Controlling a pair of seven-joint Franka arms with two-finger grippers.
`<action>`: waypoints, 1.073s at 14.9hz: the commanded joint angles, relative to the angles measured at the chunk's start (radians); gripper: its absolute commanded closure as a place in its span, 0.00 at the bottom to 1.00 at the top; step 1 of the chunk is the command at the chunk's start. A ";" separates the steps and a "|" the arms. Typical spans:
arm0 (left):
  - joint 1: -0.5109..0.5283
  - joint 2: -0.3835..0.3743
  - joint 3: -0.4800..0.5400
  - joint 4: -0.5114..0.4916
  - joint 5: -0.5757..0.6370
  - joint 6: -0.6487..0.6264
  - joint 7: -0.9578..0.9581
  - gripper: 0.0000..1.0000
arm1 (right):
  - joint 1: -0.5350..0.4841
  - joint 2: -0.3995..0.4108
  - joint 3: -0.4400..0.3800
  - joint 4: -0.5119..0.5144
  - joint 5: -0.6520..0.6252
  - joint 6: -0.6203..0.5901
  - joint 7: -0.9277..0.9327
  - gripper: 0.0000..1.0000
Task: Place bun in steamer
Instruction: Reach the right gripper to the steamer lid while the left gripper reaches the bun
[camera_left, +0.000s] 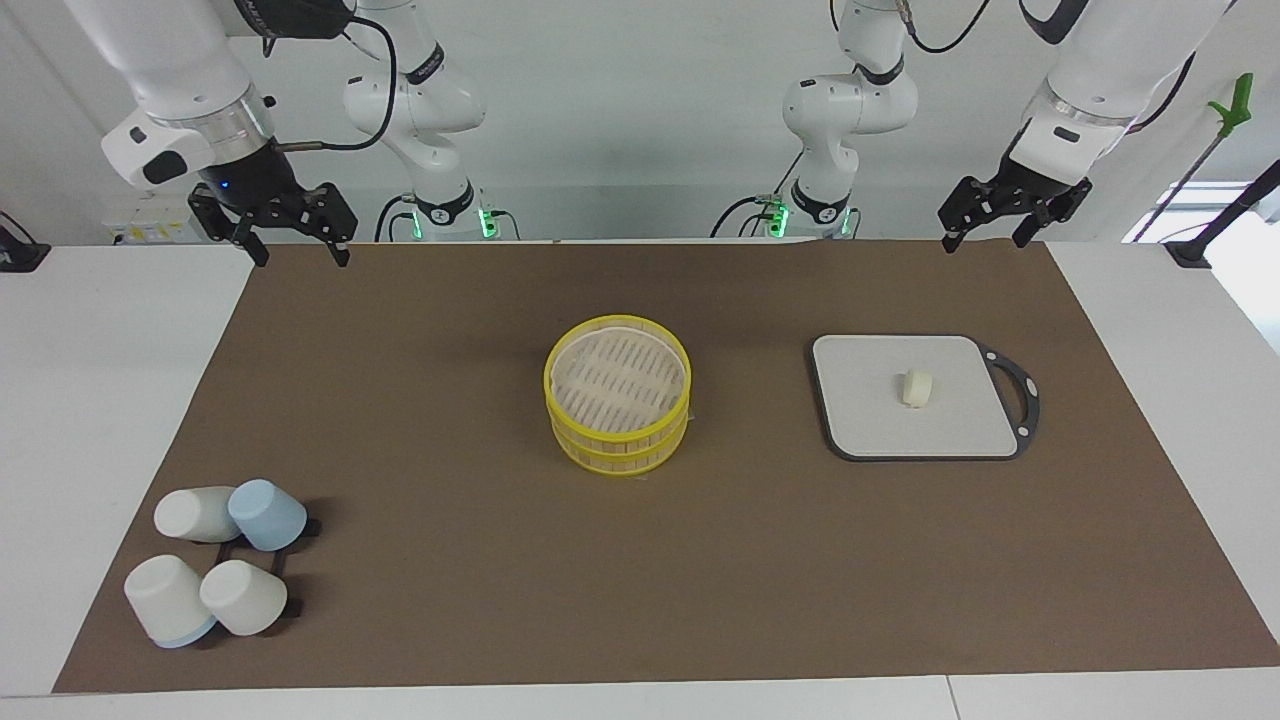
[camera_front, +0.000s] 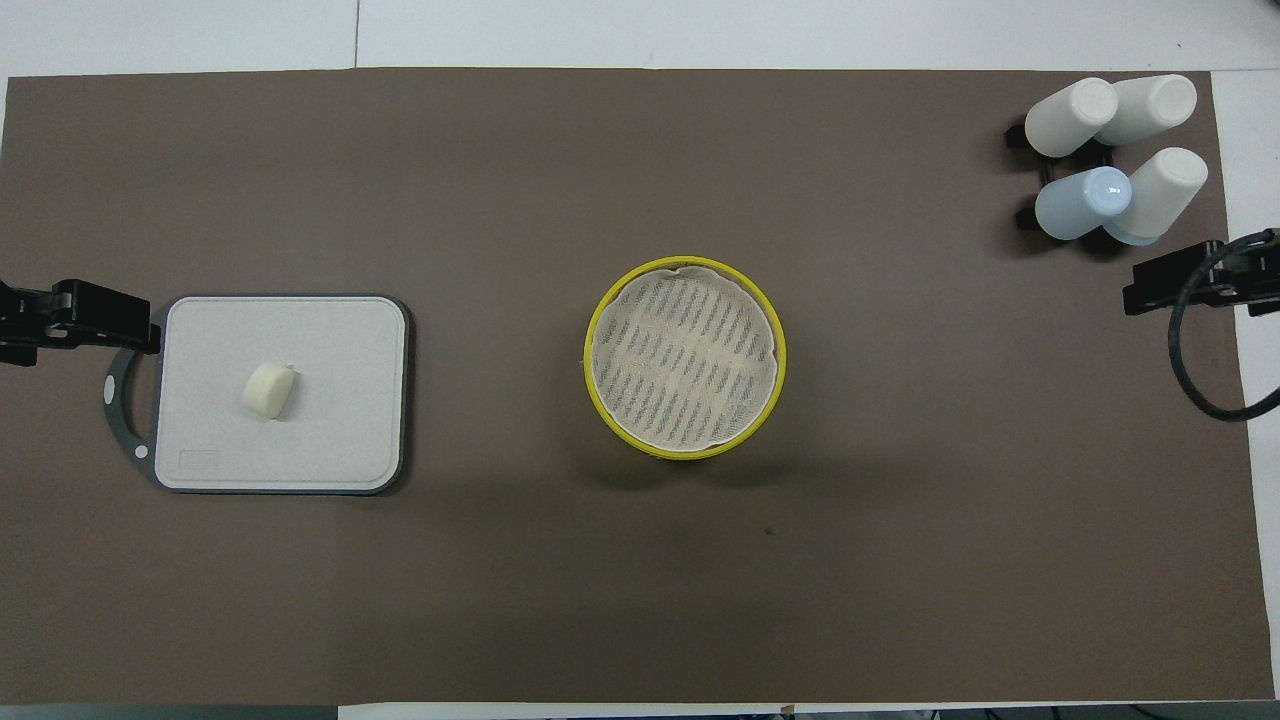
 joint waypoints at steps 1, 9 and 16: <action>-0.005 -0.005 0.007 -0.008 -0.012 0.009 0.017 0.00 | -0.011 0.008 0.009 0.017 -0.006 -0.011 0.010 0.00; 0.001 -0.055 0.010 -0.128 -0.012 0.091 0.026 0.00 | -0.006 0.011 0.073 0.020 0.015 0.053 0.029 0.00; 0.070 -0.111 0.014 -0.547 -0.012 0.474 0.286 0.00 | 0.395 0.370 0.071 0.406 -0.086 -0.027 0.485 0.00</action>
